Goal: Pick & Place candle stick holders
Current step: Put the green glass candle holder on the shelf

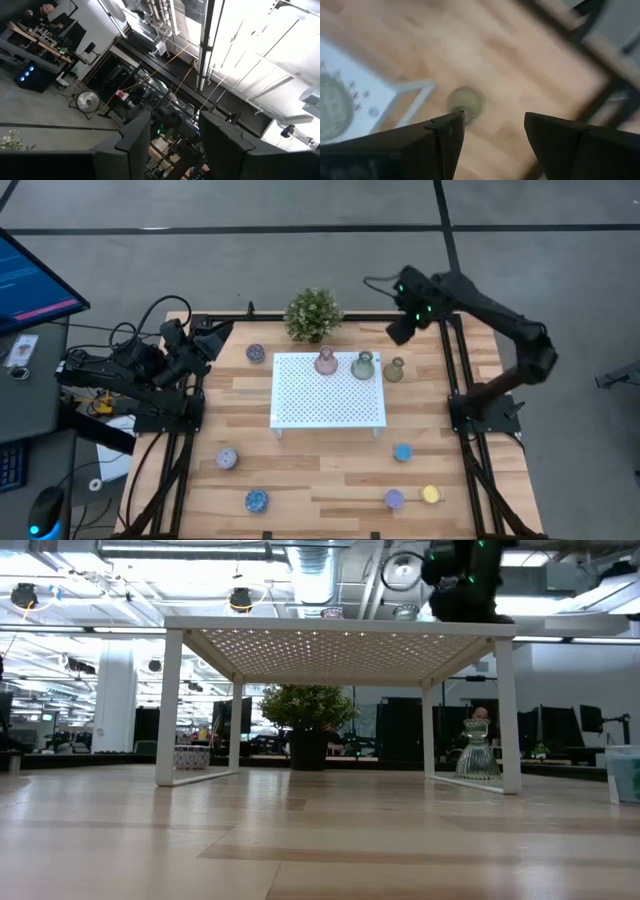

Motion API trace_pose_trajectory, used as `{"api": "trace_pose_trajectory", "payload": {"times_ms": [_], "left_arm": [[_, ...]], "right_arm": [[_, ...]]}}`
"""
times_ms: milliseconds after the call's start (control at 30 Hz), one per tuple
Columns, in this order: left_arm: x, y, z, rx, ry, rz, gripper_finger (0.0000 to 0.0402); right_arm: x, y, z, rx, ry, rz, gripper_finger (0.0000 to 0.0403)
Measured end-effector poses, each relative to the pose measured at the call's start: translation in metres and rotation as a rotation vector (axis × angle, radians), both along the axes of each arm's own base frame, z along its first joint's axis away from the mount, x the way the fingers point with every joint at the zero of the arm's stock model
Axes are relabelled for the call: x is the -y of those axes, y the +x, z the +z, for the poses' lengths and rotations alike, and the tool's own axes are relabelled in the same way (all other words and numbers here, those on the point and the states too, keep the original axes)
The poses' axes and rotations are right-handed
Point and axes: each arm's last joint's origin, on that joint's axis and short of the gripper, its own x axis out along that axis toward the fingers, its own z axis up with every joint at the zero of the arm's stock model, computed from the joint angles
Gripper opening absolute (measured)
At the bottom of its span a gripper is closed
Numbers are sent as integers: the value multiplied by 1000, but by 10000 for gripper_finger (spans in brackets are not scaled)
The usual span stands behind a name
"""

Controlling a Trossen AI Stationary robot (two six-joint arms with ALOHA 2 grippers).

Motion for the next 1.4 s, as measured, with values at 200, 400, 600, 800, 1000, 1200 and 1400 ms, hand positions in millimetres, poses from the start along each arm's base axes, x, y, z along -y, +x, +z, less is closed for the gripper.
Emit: {"api": "trace_pose_trajectory", "payload": {"times_ms": [200, 400, 600, 800, 1000, 1200, 1400], "left_arm": [[0, 0, 0, -3, 1, 0, 167], [0, 0, 0, -4, -7, 12, 167], [0, 0, 0, -4, -9, 16, 167], [0, 0, 0, -5, -10, 18, 167], [0, 0, -1, -6, -10, 19, 167], [-1, 0, -1, -6, -10, 19, 167], [-1, 0, -1, -6, -10, 19, 167]], "right_arm": [[-14, -11, -54, 58, 90, -27, 193], [-9, -15, -75, 61, 88, -50, 192], [-10, -17, -85, 42, 103, -30, 193], [-10, -20, -102, 52, 119, -34, 187], [-8, -24, -118, 65, 109, -49, 180], [-5, -20, -133, 59, 126, -49, 143], [-1, -14, -139, 74, 135, -38, 26]]}}
